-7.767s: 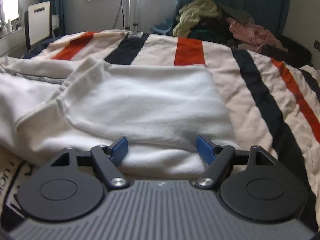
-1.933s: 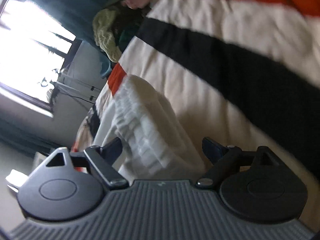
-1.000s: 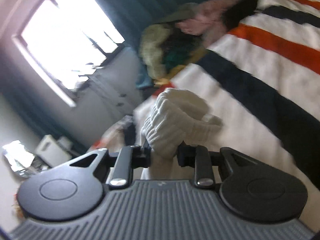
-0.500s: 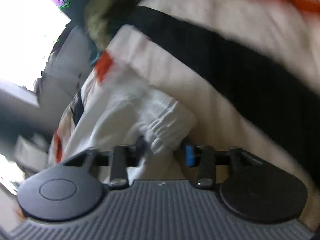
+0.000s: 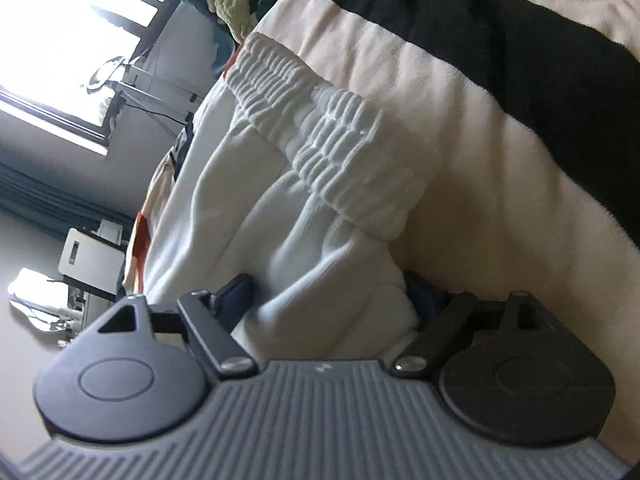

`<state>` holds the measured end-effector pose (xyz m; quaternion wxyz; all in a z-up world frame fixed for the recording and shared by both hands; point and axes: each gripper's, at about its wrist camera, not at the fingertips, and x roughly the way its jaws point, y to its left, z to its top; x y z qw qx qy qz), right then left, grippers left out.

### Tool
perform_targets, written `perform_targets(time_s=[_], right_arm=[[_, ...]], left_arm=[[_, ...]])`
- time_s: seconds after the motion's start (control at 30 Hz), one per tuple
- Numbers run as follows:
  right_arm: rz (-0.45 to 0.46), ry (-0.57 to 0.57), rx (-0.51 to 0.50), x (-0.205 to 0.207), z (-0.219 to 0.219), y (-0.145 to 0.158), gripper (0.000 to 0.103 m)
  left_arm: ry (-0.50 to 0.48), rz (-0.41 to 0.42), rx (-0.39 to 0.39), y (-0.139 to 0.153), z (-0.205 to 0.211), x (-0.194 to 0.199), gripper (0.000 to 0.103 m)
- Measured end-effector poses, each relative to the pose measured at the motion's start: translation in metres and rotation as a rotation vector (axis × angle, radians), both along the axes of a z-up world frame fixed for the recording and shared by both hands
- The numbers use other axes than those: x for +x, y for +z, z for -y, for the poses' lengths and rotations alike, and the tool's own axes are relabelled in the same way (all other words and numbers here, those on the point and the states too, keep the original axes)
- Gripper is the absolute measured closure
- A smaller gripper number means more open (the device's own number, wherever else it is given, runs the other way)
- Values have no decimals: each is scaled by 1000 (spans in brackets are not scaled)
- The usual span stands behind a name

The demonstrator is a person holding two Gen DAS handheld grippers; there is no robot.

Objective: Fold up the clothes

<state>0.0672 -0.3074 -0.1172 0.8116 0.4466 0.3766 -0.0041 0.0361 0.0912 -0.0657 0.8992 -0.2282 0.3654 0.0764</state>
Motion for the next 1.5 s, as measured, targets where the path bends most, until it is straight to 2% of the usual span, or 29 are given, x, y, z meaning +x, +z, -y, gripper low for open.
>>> perform_targets(time_s=[0.1, 0.13, 0.2, 0.3, 0.33, 0.4, 0.5, 0.6, 0.63, 0.7, 0.73, 0.8, 0.87, 0.93, 1.07, 1.23, 1.37, 1.5], right_arm=[[30, -33, -2, -7, 0, 8, 63], [40, -44, -3, -10, 0, 11, 68], [60, -66, -4, -14, 0, 16, 72], [83, -70, -28, -15, -2, 20, 72], [86, -69, -32, -15, -2, 20, 72], [86, -70, -30, -14, -1, 18, 72], [82, -71, -31, -10, -1, 12, 72], [85, -71, -33, -10, 0, 11, 72], [87, -71, -36, -12, -1, 11, 72], [92, -69, -46, -11, -3, 12, 72], [96, -69, -49, -12, -3, 13, 72], [109, -61, -58, -13, -5, 17, 73], [124, -50, -71, -18, -6, 24, 74], [131, -46, -59, -22, -5, 31, 74], [168, -47, -50, -32, 6, 56, 75], [270, -61, -32, -45, 42, 96, 75], [301, -106, -27, -43, 96, 122, 75], [326, -163, -59, -31, 154, 147, 75]], left_arm=[[-35, 15, -104, 3, -6, -13, 1], [-46, 24, -143, 4, -9, -18, 1], [-83, 55, -220, 7, -17, -25, 0], [-121, 126, -403, 5, -33, -20, 0], [-123, 138, -440, 3, -35, -14, 0], [-117, 137, -499, -5, -35, 5, 0], [-142, 80, -565, -21, -27, 36, 2], [-200, 70, -515, -23, -13, 46, 13], [-219, 67, -497, -23, -8, 49, 23], [-240, 63, -445, -23, 0, 53, 31], [-239, 62, -408, -22, 4, 53, 41], [-258, 90, -364, -21, 8, 51, 49], [-263, 107, -345, -18, 10, 48, 62], [-269, 124, -350, -9, 12, 44, 66], [-287, 159, -362, 14, 20, 35, 71], [-317, 211, -402, 58, 49, 40, 72], [-390, 213, -425, 95, 99, 67, 72], [-486, 192, -441, 118, 168, 117, 72]])
